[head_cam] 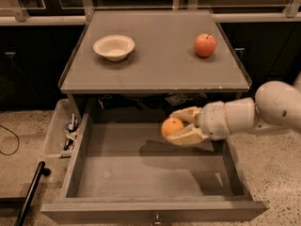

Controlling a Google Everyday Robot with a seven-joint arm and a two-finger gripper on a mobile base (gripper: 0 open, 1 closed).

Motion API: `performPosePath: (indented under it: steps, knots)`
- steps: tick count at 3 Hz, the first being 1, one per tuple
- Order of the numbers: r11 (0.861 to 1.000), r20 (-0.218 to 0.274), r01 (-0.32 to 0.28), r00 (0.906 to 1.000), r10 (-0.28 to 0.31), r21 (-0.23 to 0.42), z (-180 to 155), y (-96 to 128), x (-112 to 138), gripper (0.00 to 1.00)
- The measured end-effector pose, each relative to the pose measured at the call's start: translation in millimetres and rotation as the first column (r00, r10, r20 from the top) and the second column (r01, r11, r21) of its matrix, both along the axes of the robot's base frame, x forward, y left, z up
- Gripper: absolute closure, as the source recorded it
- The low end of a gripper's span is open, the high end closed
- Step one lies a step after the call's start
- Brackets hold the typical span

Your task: Place orange into top drawer

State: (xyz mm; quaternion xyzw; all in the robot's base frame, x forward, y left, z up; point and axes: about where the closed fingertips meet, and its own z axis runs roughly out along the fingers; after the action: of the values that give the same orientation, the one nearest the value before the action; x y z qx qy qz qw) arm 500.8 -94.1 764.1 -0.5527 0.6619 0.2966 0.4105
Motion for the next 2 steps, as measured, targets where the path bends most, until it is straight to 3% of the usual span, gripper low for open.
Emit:
performPosePath:
  steps: [1,2]
  knots:
    - [1.0,-0.043,-0.009,0.999,0.008,-0.02,-52,8,-18,1.0]
    - [0.999,-0.035,-0.028,0.9991,0.026,-0.044,-89,13,-19,1.0]
